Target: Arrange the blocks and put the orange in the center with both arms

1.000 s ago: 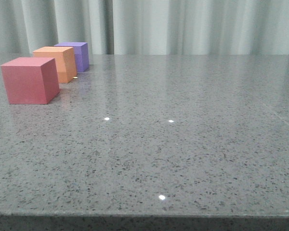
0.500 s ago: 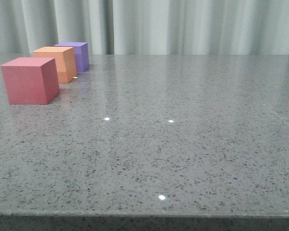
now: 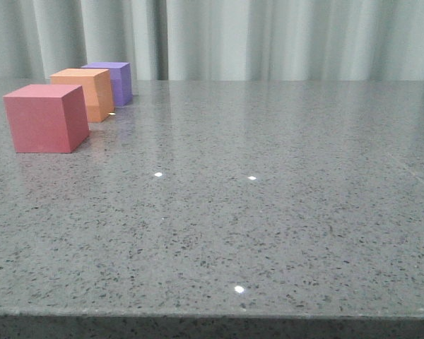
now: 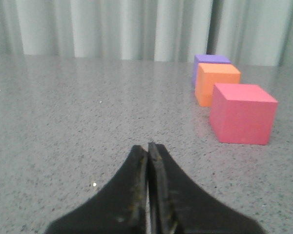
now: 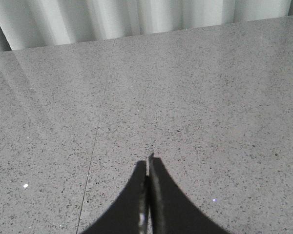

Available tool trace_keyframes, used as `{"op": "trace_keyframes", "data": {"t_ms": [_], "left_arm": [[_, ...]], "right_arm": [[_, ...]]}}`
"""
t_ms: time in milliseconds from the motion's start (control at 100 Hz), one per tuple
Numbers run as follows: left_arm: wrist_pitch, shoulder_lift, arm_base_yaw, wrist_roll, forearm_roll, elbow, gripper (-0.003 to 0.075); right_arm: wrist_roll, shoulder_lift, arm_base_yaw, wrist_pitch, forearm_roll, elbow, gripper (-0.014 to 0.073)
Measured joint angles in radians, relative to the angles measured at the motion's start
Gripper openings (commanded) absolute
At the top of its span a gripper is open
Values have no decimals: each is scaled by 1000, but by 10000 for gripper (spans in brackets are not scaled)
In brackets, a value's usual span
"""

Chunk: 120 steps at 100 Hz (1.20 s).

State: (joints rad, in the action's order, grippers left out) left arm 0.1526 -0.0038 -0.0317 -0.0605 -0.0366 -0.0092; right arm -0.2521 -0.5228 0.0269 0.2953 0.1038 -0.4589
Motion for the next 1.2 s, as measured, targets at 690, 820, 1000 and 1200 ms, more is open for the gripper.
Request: {"op": "trace_keyframes", "data": {"t_ms": [690, 820, 1000, 1200], "left_arm": [[-110, 0, -21, 1, 49, 13, -20], [-110, 0, -26, 1, 53, 13, -20], [-110, 0, -26, 1, 55, 13, -20], [-110, 0, -26, 1, 55, 13, -20]], "right_arm": [[0, 0, 0, 0, 0, 0, -69], [0, 0, 0, 0, 0, 0, -69], [0, 0, 0, 0, 0, 0, -69], [0, 0, 0, 0, 0, 0, -69]]}}
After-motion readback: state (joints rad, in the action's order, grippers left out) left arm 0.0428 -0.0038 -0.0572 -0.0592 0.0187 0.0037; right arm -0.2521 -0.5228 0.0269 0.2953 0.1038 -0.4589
